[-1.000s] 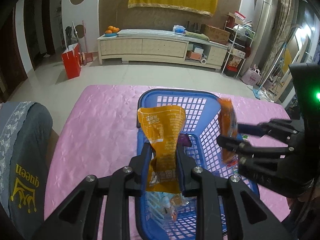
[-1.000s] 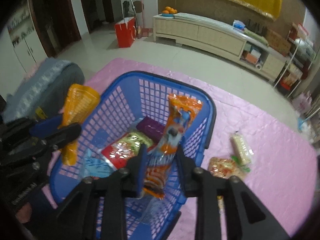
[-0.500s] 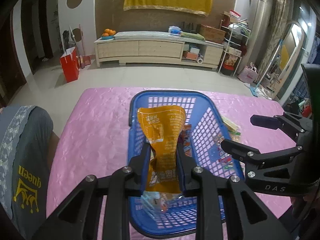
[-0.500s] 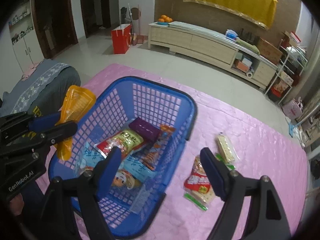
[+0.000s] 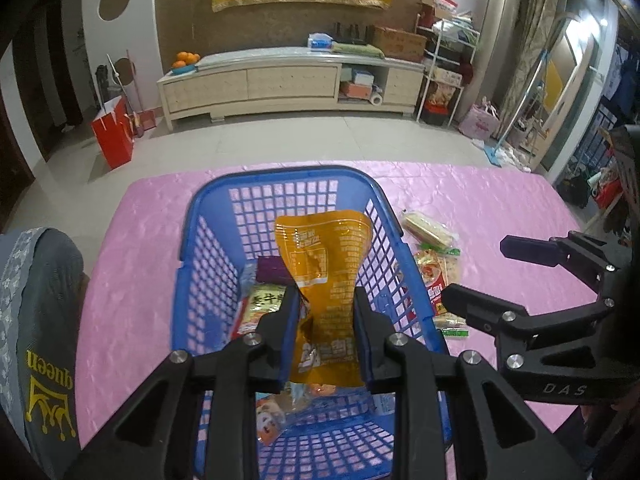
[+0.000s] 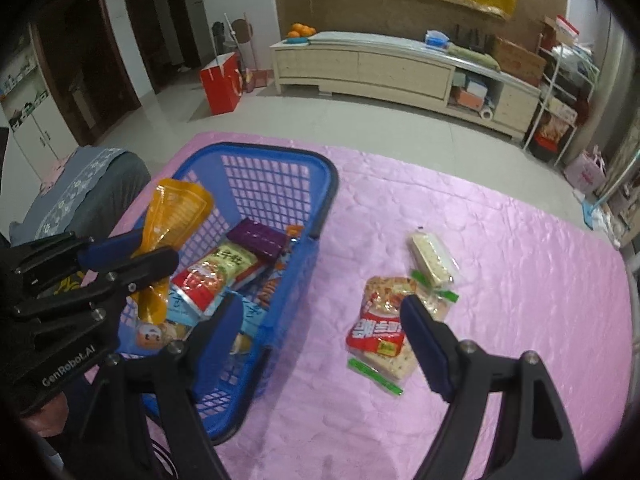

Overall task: Organize snacks
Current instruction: 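Open the left tool to drop the yellow-orange pouch into the basket, then withdraw both tools and move the left tool to grasp the cracker pack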

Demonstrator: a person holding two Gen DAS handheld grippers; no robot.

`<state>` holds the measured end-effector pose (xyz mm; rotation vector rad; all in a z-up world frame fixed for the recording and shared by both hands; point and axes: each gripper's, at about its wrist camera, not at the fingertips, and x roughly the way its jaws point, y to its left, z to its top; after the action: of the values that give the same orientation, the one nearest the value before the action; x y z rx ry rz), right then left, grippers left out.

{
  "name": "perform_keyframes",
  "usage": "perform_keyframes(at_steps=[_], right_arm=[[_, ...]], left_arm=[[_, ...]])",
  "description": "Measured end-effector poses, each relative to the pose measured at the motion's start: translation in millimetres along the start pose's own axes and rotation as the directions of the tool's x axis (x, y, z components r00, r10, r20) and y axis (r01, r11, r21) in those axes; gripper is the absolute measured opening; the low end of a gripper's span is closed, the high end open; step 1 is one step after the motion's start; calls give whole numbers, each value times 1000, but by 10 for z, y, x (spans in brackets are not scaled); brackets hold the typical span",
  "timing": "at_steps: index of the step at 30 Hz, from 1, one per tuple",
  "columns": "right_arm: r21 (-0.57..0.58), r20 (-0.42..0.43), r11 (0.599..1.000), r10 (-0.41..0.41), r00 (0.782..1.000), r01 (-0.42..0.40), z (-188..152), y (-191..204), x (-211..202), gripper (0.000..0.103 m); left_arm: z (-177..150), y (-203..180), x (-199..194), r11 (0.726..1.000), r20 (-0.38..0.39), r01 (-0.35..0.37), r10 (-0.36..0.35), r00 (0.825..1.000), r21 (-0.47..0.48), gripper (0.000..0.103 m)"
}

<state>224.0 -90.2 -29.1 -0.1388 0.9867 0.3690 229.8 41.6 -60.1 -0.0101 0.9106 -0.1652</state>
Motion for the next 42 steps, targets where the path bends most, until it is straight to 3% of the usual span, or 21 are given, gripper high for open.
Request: perform_keyframes(at_steps=[9,12,14,16,26,34,42], right_arm=[[76,-5,997,15,1000,-15,-25,-286,169,84],[86,-9,996,13,1000,-12,-24,-328,187,84],[89,-12,996,8,1000,-7,-22,-337,167,84],[94,-5,996,1,1000,0,-15,-358,137,84],[97,51,995,-18,999,13,-79,-452,-322,84],[115,88,993,-50,995,40,-231,-590,-688,84],[169,77,981,-103,992,89,-465,-922,-906,84]], left_arm=[[91,33,369,1000,-54,12,-14,998,-27,26],[120,9,411,999,-57,19,-21,998,-28,36],[123,-4,400,999,-50,28,-30,998,-28,58],[132,-6,375,999,-38,22,-23,999,-33,68],[72,-186,41,999,-5,48,-48,999,-5,73],[50,-550,-259,995,40,75,-77,996,59,78],[43,-1028,-282,988,46,85,-91,995,131,78]])
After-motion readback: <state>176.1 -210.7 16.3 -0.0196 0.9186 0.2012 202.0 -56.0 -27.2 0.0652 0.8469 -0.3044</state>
